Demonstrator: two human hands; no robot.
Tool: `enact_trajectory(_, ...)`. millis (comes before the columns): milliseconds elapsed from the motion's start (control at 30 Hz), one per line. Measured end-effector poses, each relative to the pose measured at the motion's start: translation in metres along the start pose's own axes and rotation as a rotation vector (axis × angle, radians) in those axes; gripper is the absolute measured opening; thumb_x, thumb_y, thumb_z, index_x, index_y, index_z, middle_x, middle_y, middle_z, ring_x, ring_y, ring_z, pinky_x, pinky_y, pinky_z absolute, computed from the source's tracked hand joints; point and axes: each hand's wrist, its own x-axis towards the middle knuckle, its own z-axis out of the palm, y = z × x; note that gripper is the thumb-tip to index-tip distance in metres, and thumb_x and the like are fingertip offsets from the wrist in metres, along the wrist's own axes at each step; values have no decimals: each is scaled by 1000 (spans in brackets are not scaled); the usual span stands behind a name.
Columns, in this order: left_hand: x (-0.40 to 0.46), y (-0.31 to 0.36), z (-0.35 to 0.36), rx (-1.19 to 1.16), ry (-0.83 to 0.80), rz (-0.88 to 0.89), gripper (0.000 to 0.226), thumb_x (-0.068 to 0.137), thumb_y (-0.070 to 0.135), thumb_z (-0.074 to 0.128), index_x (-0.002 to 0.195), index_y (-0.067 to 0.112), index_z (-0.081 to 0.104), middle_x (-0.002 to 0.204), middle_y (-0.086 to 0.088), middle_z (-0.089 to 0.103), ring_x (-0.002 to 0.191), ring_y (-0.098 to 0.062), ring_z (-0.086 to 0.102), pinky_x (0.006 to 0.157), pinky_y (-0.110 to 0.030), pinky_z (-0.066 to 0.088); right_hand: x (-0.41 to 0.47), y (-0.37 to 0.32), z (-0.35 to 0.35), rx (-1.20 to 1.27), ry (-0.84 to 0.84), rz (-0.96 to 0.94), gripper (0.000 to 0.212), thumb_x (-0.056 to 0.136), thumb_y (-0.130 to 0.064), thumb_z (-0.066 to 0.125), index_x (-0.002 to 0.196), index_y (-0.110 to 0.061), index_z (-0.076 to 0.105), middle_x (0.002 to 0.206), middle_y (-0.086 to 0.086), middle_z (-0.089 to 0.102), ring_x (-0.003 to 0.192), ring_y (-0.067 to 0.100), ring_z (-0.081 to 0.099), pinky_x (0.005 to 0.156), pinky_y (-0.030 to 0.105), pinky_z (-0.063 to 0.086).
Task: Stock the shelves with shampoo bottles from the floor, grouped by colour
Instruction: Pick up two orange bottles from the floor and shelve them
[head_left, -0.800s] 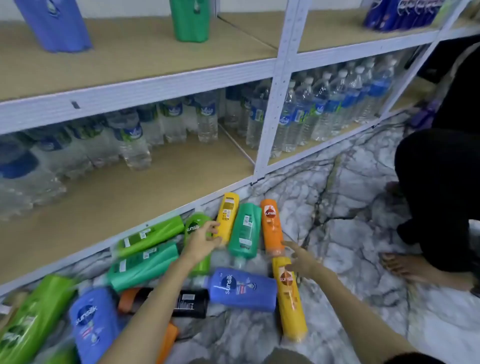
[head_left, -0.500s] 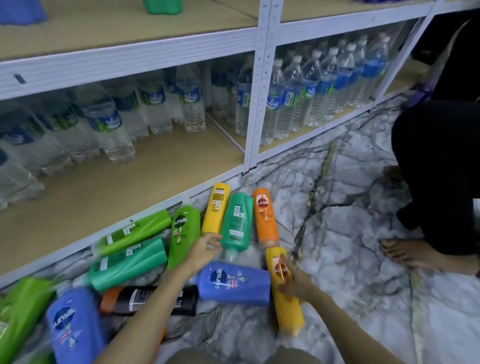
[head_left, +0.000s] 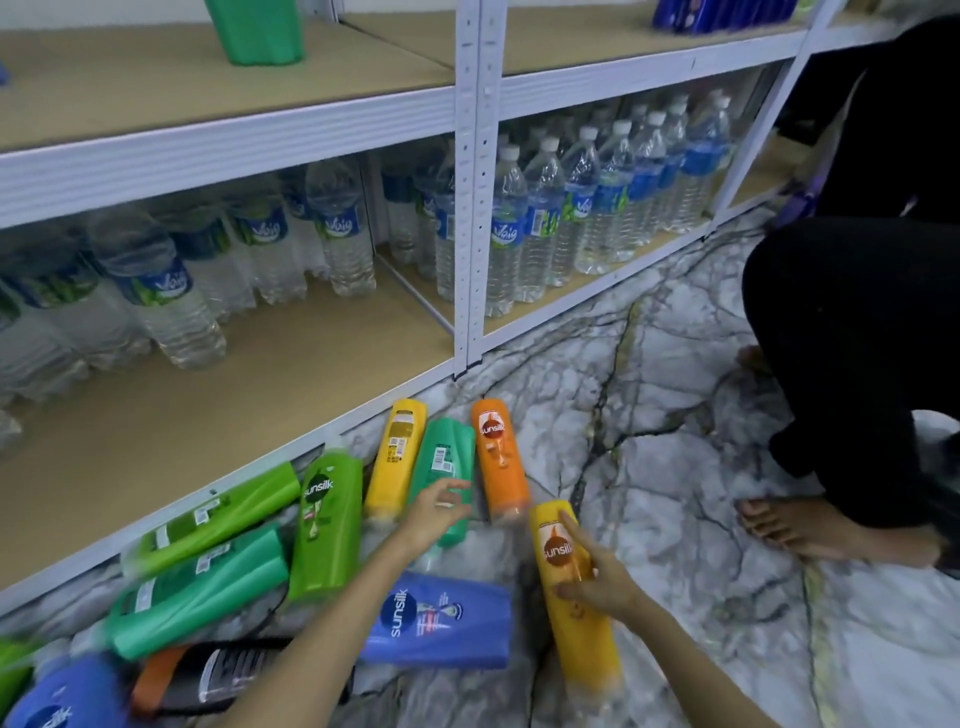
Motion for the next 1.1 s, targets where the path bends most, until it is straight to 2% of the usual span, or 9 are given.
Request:
enact_trajectory(67,18,14,17,-29,-29,5,38,88,1,54,125,6,48,120,-18,52,108,-28,52,65,-14,42,3,-8,-16,71,90,-46,93,73,10,69,143,-29,22,121,-1,54,82,-6,59,63,15,52)
enact_trajectory(200,60,23,42,-14,-44,7,50,91,13,55,137,15,36,139,-15,43,124,-30,46,100,-40,43,17,-25,-41,246,218,-124,86,75,8,69,134,-38,28,121,-6,50,92,1,57,61,15,52)
enact_trajectory(367,99,22,66,36,39,11,75,87,8,60,146,19,16,146,-17,31,129,-32,40,106,-40,37,35,-27,-55,318,267,-155,86,75,7,70,131,-44,30,122,-6,51,96,3,59,61,19,54)
enact_trajectory(467,105,16,81,185,91,-22,90,79,11,69,145,35,12,145,-25,20,130,-41,31,109,-42,28,41,-24,-58,333,280,-162,86,74,4,72,125,-51,31,127,-3,51,105,13,59,66,23,57)
enact_trajectory(533,105,11,90,259,72,-74,93,77,15,72,143,43,13,144,-24,19,129,-42,27,108,-42,24,41,-21,-58,338,292,-152,86,74,4,72,126,-51,31,129,-1,50,108,17,59,69,27,58)
enact_trajectory(633,109,2,95,199,55,-59,92,66,11,77,132,51,28,138,-17,35,120,-37,40,105,-40,34,40,-14,-58,347,301,-130,88,73,6,72,126,-51,30,132,2,50,107,20,60,64,27,58)
enact_trajectory(767,105,-3,85,138,-16,-18,82,57,-5,78,125,29,49,126,-14,46,104,-30,52,89,-26,46,38,-12,-55,325,303,-134,90,71,6,74,124,-53,31,132,5,50,103,20,61,61,22,56)
enact_trajectory(967,77,20,59,-159,-106,11,85,60,-16,72,128,28,46,127,-10,47,106,-26,54,81,-39,53,34,-34,-50,273,403,-132,89,71,5,74,140,-33,32,117,-4,52,90,3,60,56,17,54)
enact_trajectory(1100,47,60,19,-74,-8,166,82,58,-9,78,125,25,45,127,-8,45,104,-23,50,82,-36,50,20,-82,-55,190,487,-171,90,70,-1,77,135,-43,31,110,-8,59,86,-4,60,72,16,54)
